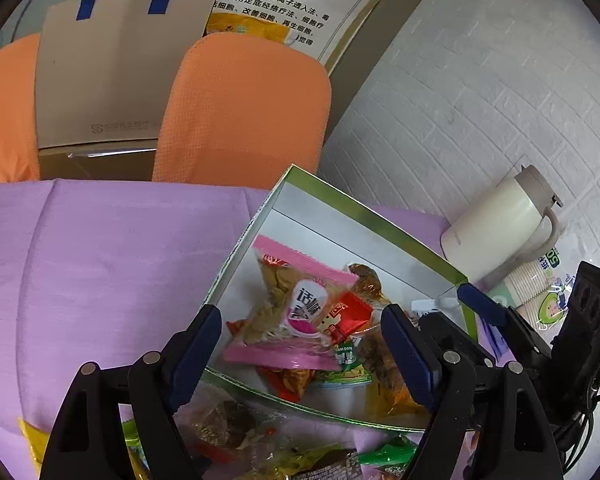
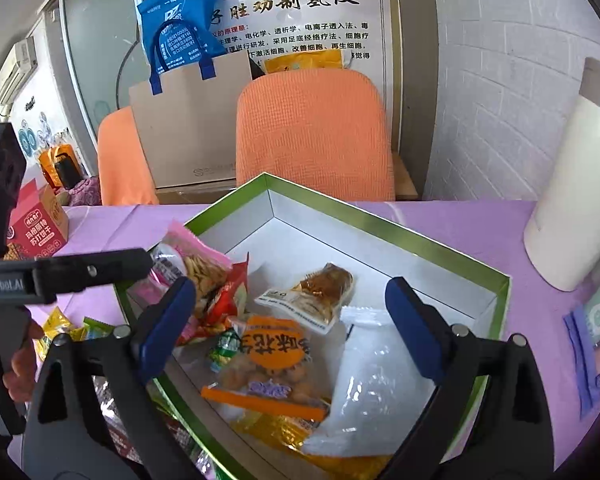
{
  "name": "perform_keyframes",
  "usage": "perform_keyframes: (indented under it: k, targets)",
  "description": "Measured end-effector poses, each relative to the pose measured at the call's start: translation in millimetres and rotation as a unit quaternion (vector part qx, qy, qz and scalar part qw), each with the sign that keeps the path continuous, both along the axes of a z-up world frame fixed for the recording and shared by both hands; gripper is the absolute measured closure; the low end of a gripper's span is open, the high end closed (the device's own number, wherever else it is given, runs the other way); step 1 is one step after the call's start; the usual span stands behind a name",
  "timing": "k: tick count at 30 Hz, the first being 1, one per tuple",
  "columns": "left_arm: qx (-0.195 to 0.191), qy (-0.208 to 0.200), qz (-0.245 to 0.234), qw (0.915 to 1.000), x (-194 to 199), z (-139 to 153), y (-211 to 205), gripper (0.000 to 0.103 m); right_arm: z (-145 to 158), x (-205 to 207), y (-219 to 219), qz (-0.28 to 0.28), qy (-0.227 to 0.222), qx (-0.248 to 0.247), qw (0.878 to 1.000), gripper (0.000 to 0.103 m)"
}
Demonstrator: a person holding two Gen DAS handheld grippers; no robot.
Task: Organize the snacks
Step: 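Carry both snacks over the green box and open both tools to drop them, then move both tools back toward the remaining snacks on the table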
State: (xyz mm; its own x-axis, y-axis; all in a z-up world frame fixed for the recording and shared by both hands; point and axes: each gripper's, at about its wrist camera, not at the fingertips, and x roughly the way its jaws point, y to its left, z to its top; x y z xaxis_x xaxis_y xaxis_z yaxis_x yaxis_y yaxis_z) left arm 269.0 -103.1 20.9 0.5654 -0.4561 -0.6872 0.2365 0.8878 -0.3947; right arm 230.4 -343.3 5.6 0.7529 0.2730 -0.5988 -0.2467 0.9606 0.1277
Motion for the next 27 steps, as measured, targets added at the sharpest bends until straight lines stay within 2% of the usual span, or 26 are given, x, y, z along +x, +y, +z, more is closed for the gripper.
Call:
perform_keyframes:
  k: [4,6,17,21,27]
  targets:
    - [0.006,-0.018,0.003,0.9998,-13.1,10.5,1.6,0.019,2.3,-16.0,-5.6,-0.001,0.006,0.021,1.000,0.001]
    - [0.011,-0.027,0.003,0.9996,-22.6,16.6,2.3,0.019,5.2,-26.4,-4.3,0.003,0.006,0.030,1.000,0.001]
    - [0.060,-0.079,0.014,0.9950,-108.6,40.7,9.1,0.019,20.9,-121.1,9.0,0.043,-0.046,0.034,0.997,0.001]
    - [0.072,-0.100,0.022,0.9921,-140.7,40.3,12.4,0.019,15.5,-146.8,14.0,0.051,-0.051,0.042,0.996,0.001]
    - [0.077,-0.101,0.023,0.9917,-171.1,27.6,13.7,0.019,-6.0,-166.6,19.9,0.048,-0.036,0.056,0.997,0.001]
